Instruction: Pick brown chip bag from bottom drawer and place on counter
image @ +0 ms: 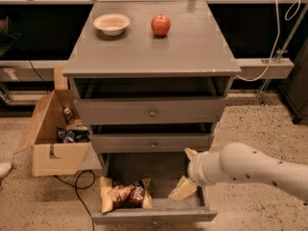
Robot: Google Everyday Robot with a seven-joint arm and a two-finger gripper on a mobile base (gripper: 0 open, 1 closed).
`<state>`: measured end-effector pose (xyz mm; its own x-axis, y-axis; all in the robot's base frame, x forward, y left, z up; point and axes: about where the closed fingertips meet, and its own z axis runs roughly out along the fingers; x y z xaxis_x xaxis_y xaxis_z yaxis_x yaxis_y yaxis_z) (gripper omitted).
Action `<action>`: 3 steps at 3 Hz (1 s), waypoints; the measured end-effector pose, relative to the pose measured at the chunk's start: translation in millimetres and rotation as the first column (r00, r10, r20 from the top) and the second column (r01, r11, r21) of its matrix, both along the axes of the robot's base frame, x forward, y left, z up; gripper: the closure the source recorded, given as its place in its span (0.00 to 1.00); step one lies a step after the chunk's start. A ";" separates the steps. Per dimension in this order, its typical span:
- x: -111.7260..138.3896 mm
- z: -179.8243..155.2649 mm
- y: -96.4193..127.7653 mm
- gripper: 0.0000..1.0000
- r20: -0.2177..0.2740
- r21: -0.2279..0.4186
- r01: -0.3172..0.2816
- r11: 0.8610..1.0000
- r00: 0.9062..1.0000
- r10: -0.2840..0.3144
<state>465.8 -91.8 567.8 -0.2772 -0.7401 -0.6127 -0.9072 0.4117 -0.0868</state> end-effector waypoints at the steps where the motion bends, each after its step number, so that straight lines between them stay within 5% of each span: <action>1: 16.6 -41.8 13.6 0.00 -0.026 -0.001 -0.006 1.000 1.000 0.006; 3: 20.9 -84.1 24.5 0.00 -0.053 -0.036 -0.004 0.999 0.999 0.002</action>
Offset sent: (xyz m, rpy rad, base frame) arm 0.0144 0.0092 -0.0332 -0.0022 0.0183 0.0010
